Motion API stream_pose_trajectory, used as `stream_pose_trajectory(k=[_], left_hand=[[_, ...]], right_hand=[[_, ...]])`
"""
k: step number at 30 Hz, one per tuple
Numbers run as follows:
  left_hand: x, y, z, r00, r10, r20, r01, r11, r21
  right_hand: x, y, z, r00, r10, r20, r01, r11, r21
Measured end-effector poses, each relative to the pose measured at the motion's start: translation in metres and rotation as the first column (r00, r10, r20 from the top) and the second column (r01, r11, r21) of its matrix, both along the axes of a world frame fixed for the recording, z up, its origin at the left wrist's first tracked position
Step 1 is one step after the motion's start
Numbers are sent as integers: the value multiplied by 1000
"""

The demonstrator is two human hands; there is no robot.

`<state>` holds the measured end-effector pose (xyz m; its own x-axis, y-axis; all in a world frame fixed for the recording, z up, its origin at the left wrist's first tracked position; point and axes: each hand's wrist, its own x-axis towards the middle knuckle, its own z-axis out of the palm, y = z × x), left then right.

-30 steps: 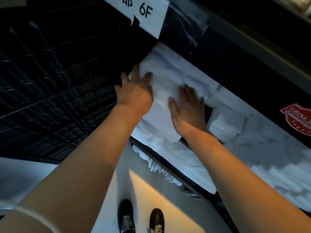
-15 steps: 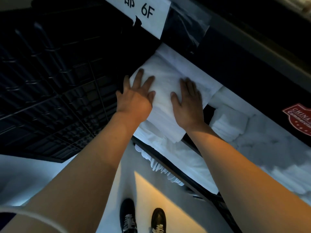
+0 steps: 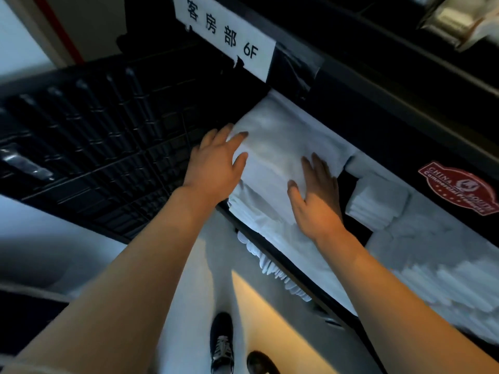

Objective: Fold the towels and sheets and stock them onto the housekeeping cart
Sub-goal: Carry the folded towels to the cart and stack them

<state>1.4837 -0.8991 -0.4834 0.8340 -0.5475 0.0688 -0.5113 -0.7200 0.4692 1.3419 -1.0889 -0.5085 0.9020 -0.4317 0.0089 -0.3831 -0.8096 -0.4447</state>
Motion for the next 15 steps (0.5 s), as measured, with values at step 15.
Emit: stream_pose_trajectory(k=[15], left_hand=[[-162,193,149,850,439,291,-505,836,215]], right_hand=[[-26,168,142,844,456,283,-514,838,184]])
